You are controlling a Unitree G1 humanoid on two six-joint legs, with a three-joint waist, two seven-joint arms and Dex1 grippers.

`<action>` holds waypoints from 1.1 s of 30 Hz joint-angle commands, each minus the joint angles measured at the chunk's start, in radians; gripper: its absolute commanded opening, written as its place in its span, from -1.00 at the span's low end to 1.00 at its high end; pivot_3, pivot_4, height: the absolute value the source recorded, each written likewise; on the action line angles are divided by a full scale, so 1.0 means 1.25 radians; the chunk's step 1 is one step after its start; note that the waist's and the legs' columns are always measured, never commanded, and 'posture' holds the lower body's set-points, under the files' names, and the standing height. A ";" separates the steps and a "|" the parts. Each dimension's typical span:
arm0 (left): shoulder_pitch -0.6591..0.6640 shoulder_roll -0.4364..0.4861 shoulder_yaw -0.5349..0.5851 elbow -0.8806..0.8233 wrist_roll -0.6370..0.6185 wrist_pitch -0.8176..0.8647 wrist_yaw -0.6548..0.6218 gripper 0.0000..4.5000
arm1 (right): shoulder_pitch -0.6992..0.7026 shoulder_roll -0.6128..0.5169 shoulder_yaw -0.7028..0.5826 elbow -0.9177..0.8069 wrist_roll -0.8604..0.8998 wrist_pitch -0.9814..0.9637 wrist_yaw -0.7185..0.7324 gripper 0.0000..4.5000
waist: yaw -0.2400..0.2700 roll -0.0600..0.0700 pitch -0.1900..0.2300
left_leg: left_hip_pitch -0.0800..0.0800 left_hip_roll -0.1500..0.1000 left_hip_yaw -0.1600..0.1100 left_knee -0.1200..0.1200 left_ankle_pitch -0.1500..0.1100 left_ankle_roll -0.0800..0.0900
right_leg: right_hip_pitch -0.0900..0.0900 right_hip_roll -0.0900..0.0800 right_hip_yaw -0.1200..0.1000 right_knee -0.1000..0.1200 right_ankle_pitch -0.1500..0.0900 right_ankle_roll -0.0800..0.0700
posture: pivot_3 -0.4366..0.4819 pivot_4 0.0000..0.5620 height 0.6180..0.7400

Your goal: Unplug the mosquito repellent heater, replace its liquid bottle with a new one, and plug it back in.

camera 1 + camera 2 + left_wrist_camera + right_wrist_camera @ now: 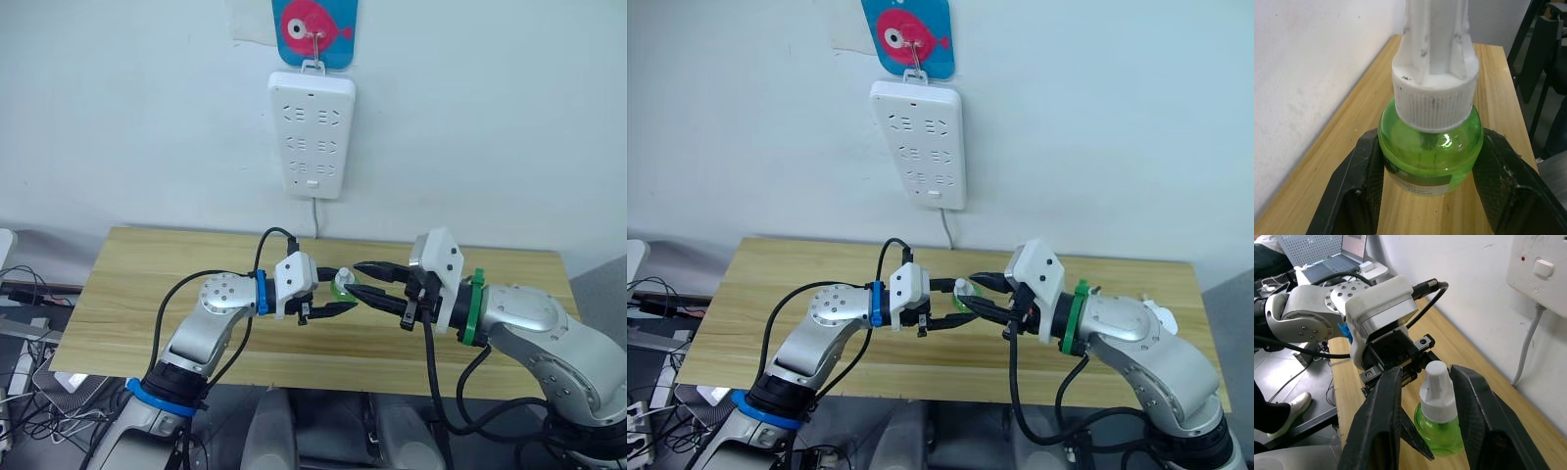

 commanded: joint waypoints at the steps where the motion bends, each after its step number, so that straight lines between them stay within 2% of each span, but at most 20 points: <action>1: -0.003 -0.007 -0.004 -0.032 -0.008 -0.003 -0.006 -0.02 | -0.007 -0.001 0.036 -0.005 -0.021 -0.026 -0.003 -0.26 | 0.000 0.000 0.000 | 0.000 0.000 0.000 0.000 0.000 0.000 | 0.000 0.000 0.000 0.000 0.000 0.000 | -0.25 -0.05 1.00; 10: -0.002 -0.009 -0.002 -0.045 -0.012 0.009 -0.006 -0.02 | -0.008 0.027 0.087 0.046 -0.081 -0.065 -0.021 -0.26 | 0.000 0.000 0.000 | 0.000 0.000 0.000 0.000 0.000 0.000 | 0.000 0.000 0.000 0.000 0.000 0.000 | -0.23 -0.03 1.00; 15: 0.000 -0.009 0.000 -0.048 -0.014 0.011 -0.004 -0.02 | -0.035 0.073 0.134 0.172 -0.150 -0.139 -0.020 -0.26 | -0.001 0.000 0.000 | 0.000 0.000 0.000 0.000 0.000 0.000 | 0.000 0.000 0.000 0.001 0.000 0.000 | -0.24 -0.04 1.00; 18: -0.003 -0.012 0.000 -0.047 -0.013 0.014 -0.005 -0.02 | -0.014 0.074 0.138 0.190 -0.166 -0.173 -0.008 0.02 | 0.000 0.000 0.000 | 0.000 0.000 0.000 0.000 0.000 0.000 | 0.000 0.000 0.000 0.001 0.000 0.000 | -0.24 -0.04 1.00; 23: -0.010 -0.015 0.000 -0.042 -0.014 0.012 -0.007 -0.02 | 0.003 0.076 0.152 0.187 -0.192 -0.197 -0.003 0.80 | 0.000 0.000 0.000 | 0.000 0.000 0.000 0.000 0.000 0.000 | 0.000 0.000 0.000 0.000 0.000 0.000 | -0.25 -0.04 1.00; 27: -0.011 -0.015 0.000 -0.040 -0.013 0.012 -0.009 -0.02 | 0.022 0.070 0.147 0.186 -0.196 -0.216 0.007 0.80 | 0.000 0.000 0.000 | 0.000 0.000 0.000 0.000 0.000 0.000 | 0.000 0.000 0.000 0.001 0.000 0.000 | -0.25 -0.04 1.00; 33: -0.003 -0.007 0.007 -0.043 -0.014 0.011 -0.013 -0.02 | 0.121 0.022 0.068 0.161 -0.158 -0.301 0.082 0.80 | 0.003 0.000 0.000 | 0.000 0.000 0.000 0.000 0.000 0.000 | 0.000 0.000 0.000 0.000 0.000 0.000 | -0.24 -0.04 1.00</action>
